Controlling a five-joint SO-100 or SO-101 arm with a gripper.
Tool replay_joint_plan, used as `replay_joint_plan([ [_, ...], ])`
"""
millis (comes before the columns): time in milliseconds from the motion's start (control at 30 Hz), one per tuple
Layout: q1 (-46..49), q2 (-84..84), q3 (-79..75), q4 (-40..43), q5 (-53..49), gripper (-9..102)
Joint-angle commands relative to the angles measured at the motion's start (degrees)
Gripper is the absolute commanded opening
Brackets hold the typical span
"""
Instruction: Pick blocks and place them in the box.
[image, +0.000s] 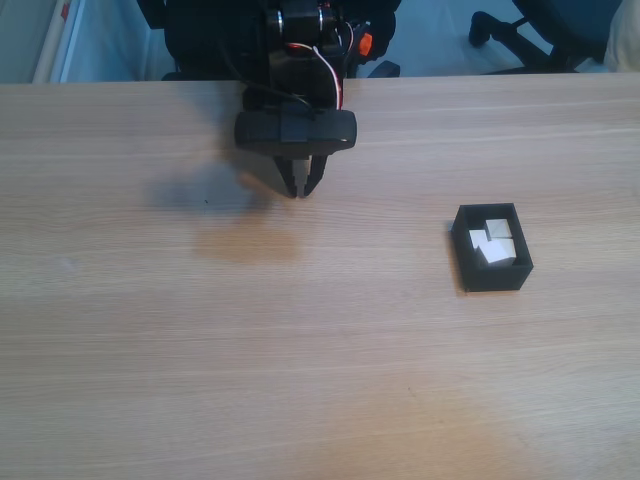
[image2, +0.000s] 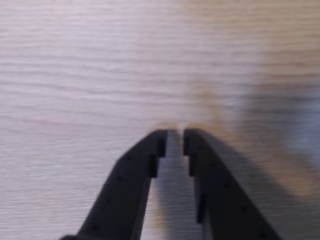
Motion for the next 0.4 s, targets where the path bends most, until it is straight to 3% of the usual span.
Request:
replay_joint_plan([
  [0, -0.1, 1.6, 3.5, 4.0, -0.7, 0],
  [367, -1.0, 1.6, 3.5, 4.6, -4.6, 0],
])
